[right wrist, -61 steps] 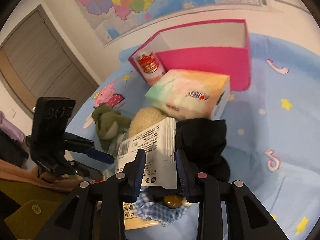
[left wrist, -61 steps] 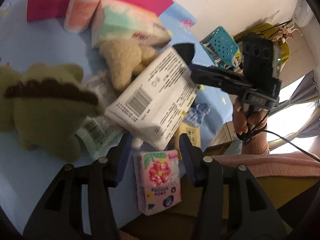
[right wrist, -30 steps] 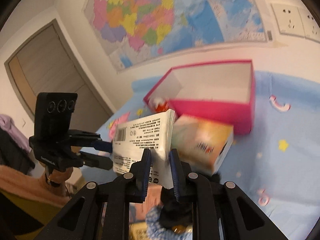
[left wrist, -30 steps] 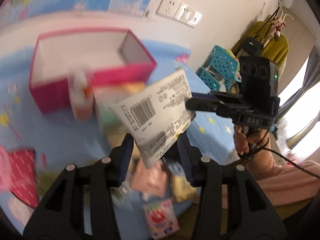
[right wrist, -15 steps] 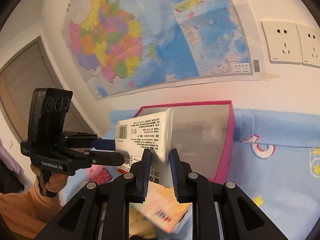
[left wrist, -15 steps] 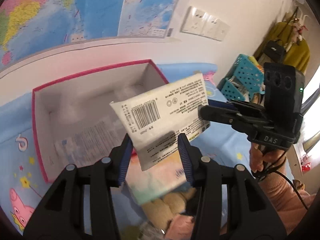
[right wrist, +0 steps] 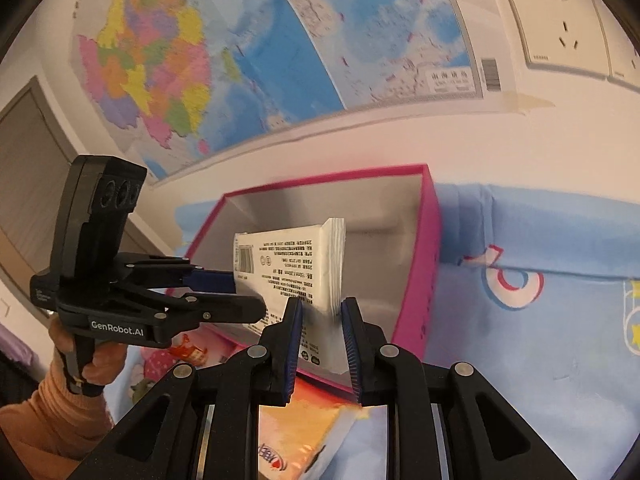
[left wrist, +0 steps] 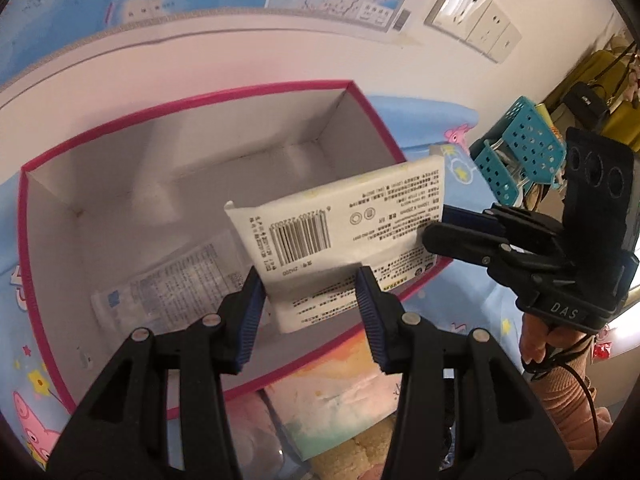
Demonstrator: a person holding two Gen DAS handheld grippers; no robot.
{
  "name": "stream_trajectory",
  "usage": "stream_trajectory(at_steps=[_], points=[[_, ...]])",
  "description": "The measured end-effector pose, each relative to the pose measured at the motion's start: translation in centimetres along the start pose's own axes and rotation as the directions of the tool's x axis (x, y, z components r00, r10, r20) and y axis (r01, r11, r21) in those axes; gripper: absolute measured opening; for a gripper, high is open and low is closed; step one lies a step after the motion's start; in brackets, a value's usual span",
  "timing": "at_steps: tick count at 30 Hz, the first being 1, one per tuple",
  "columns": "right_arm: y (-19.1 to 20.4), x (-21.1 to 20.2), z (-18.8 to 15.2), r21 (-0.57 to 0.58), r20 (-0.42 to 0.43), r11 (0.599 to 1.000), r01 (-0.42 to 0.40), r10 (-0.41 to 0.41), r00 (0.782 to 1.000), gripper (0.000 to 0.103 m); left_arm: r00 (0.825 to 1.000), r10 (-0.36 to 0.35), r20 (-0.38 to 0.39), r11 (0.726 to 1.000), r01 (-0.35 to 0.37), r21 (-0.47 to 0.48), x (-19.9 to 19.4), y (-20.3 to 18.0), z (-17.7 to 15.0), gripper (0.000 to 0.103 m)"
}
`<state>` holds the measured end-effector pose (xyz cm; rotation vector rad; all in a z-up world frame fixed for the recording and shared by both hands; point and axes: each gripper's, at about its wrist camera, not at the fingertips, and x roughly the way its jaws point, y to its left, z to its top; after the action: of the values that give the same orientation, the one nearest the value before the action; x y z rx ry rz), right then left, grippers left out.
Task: Organize soft objects
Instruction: 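Carry the white packet into the pink box and release it, then grasp the green plush dinosaur with the left tool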
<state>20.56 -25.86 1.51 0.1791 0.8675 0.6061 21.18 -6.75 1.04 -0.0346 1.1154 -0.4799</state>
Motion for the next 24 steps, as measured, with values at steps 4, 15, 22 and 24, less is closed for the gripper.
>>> stream_trajectory(at_steps=[4, 15, 22, 24], points=[[-0.2, 0.1, -0.1, 0.02, -0.007, 0.999, 0.047, -0.047, 0.999, 0.026, 1.0, 0.014, -0.026, 1.0, -0.015, -0.019, 0.8, 0.2, 0.4, 0.048], [3.0, -3.0, -1.8, -0.061, 0.074, 0.998, 0.015, -0.011, 0.997, 0.035, 0.991, 0.058, 0.119, 0.998, -0.061, 0.024, -3.3, -0.7, -1.3, 0.048], [7.5, -4.9, -5.6, -0.167, 0.066, 0.976, -0.137, 0.15, 0.987, 0.046, 0.961, 0.013, 0.275, 0.998, -0.031, 0.059, -9.6, -0.2, -6.8, 0.052], [8.7, -4.8, -6.8, -0.186, 0.046, 0.967, -0.175, 0.187, 0.981, 0.048, 0.957, 0.013, 0.29, 0.998, -0.031, 0.055, -10.4, 0.5, -8.5, 0.052]])
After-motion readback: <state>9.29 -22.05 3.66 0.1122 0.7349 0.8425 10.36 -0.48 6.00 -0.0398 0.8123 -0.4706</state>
